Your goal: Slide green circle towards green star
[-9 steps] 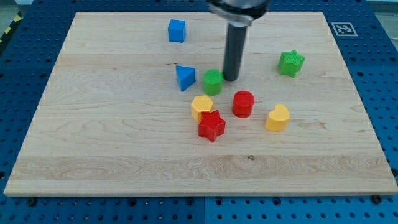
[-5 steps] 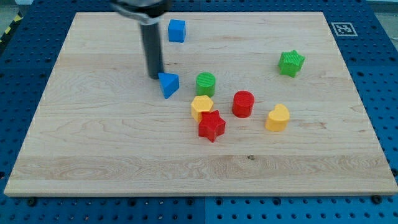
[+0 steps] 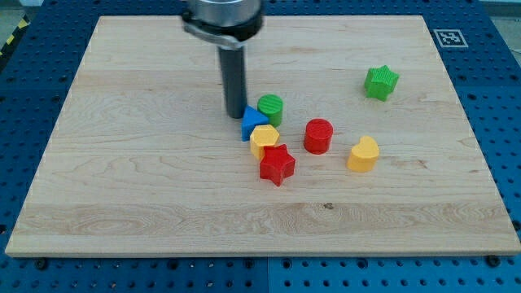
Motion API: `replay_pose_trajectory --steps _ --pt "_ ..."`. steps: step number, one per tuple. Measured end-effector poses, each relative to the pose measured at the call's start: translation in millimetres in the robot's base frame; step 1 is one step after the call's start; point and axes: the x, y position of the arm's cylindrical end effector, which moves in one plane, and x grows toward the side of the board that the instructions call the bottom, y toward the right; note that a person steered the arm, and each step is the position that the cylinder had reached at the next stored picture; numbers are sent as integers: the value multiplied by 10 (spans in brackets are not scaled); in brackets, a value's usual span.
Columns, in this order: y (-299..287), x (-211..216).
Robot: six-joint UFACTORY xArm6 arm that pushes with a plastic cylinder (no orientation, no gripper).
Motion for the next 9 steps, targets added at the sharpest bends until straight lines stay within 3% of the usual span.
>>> replay_pose_trajectory --steps 4,7,9 --pt "238 173" --pt "1064 173" --pt "1116 65"
